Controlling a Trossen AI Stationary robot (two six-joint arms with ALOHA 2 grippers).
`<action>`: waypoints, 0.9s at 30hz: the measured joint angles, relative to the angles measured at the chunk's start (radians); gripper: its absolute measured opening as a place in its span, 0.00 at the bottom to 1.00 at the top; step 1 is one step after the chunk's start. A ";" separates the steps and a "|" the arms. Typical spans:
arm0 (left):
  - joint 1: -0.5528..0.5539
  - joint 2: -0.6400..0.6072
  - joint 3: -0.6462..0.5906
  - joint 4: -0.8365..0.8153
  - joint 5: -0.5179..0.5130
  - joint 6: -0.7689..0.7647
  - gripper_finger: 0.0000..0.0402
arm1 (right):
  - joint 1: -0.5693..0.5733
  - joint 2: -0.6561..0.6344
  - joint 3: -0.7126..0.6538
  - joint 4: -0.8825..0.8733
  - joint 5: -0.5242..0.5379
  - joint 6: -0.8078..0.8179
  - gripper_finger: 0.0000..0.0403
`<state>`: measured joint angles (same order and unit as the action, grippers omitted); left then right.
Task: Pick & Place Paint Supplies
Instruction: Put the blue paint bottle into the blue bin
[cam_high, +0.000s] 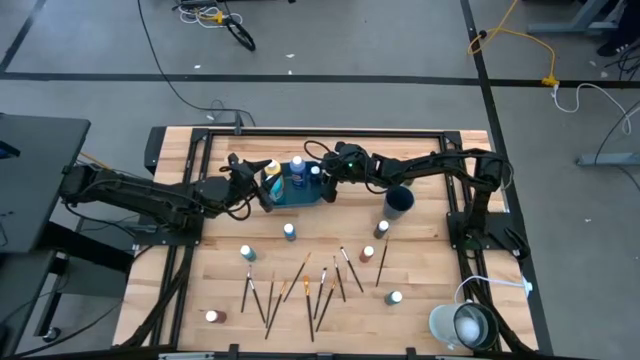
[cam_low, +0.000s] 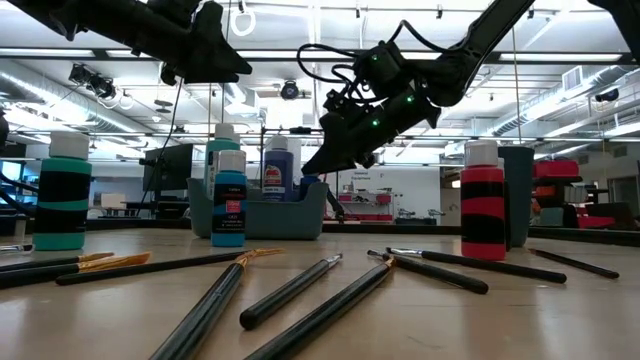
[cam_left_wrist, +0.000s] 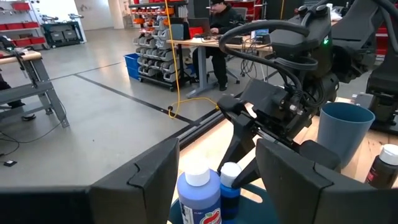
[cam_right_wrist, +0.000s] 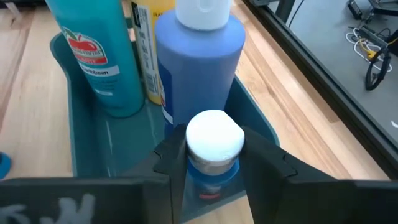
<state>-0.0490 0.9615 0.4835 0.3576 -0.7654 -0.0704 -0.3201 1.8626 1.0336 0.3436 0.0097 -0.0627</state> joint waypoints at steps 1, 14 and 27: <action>0.000 0.000 0.000 0.000 0.000 0.000 0.55 | -0.002 0.000 0.000 -0.004 -0.001 0.000 0.30; 0.000 0.000 0.000 0.000 0.000 0.000 0.55 | -0.021 0.000 0.000 -0.020 -0.052 -0.005 0.34; 0.000 0.000 0.000 0.000 0.000 0.000 0.55 | -0.022 0.000 0.000 -0.018 -0.075 -0.007 0.43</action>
<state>-0.0490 0.9615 0.4831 0.3576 -0.7654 -0.0708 -0.3416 1.8626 1.0336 0.3252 -0.0652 -0.0695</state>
